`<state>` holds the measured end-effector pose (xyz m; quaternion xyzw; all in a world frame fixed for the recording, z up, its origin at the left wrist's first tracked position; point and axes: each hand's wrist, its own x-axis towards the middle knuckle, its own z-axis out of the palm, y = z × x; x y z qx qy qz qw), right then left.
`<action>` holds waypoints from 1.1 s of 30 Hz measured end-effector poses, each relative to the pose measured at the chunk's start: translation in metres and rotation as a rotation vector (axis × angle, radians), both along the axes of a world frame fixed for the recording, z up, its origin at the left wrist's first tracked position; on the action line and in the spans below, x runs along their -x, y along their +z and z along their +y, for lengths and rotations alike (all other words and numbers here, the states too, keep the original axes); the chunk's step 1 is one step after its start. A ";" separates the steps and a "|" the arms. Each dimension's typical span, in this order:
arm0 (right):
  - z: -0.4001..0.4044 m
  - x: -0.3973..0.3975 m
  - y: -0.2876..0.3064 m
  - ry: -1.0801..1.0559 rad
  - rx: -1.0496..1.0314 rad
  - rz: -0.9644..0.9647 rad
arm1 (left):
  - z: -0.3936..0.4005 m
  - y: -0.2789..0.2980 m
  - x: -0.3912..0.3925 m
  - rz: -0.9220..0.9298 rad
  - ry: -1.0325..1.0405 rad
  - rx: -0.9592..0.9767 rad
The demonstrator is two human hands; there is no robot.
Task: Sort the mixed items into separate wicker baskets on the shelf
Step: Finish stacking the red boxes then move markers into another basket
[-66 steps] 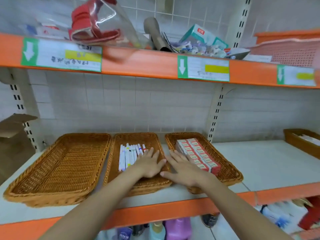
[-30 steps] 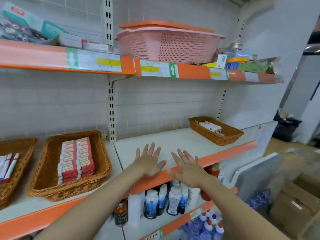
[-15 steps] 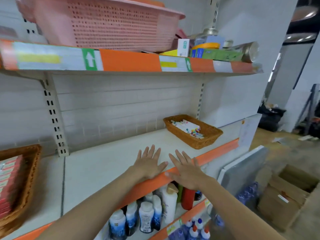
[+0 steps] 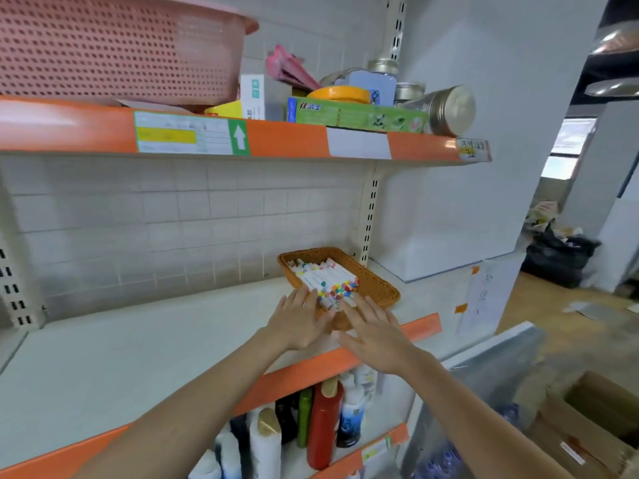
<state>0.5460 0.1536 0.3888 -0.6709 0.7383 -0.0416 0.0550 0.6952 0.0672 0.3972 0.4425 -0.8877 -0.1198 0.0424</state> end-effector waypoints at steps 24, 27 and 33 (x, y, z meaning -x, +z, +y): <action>-0.195 0.084 -0.001 0.110 0.055 -0.006 | -0.155 -0.014 0.089 -0.115 0.294 0.059; -0.207 0.085 0.000 0.086 0.010 -0.070 | -0.159 -0.010 0.097 -0.123 0.386 0.089; -0.224 0.085 -0.001 0.132 -0.057 -0.162 | -0.163 -0.017 0.107 -0.126 0.479 0.174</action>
